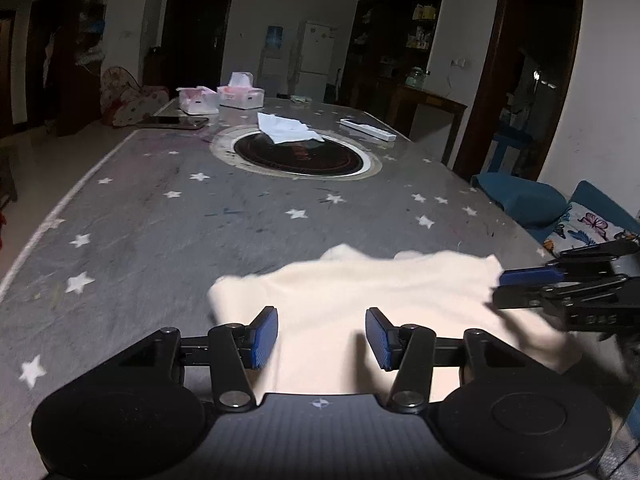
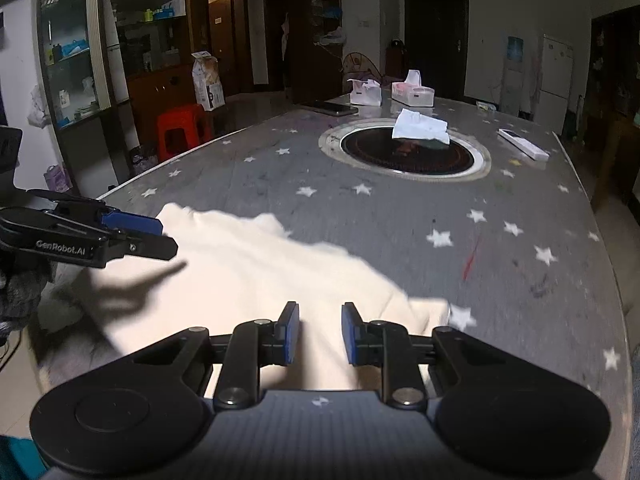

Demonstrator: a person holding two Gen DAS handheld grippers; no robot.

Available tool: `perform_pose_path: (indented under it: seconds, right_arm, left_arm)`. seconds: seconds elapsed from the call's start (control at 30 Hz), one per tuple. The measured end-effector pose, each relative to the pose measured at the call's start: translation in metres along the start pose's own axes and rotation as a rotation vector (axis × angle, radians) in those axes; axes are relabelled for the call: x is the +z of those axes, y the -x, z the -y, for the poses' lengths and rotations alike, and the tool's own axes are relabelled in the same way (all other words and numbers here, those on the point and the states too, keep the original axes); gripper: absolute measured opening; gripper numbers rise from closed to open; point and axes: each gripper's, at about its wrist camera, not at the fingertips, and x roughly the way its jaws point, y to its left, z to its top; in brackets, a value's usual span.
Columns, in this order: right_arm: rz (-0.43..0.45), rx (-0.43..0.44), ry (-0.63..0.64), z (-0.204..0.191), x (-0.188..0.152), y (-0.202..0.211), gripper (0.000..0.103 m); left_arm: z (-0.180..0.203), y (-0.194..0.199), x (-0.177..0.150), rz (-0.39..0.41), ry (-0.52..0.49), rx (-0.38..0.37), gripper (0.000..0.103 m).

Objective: Fold clothes
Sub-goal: 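Press the folded sweatshirt flat with both open grippers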

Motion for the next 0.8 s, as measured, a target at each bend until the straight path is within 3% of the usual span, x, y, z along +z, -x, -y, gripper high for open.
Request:
perform_pose_path:
  seconds: [0.23,0.4,0.8]
  right_arm:
    - [-0.021,0.006,-0.049,0.013,0.018,-0.034,0.021]
    - [-0.049,-0.006,-0.060,0.018,0.017,-0.044,0.021]
    - [-0.037,0.001,-0.045,0.008,0.030,-0.058,0.022]
  left_arm:
    - [0.012,-0.033,0.022,-0.027,-0.008,-0.044,0.052]
    - [0.010,-0.057,0.025,-0.062,0.000,-0.028,0.051]
    - [0.012,-0.057,0.028,-0.055,-0.008,-0.024,0.052]
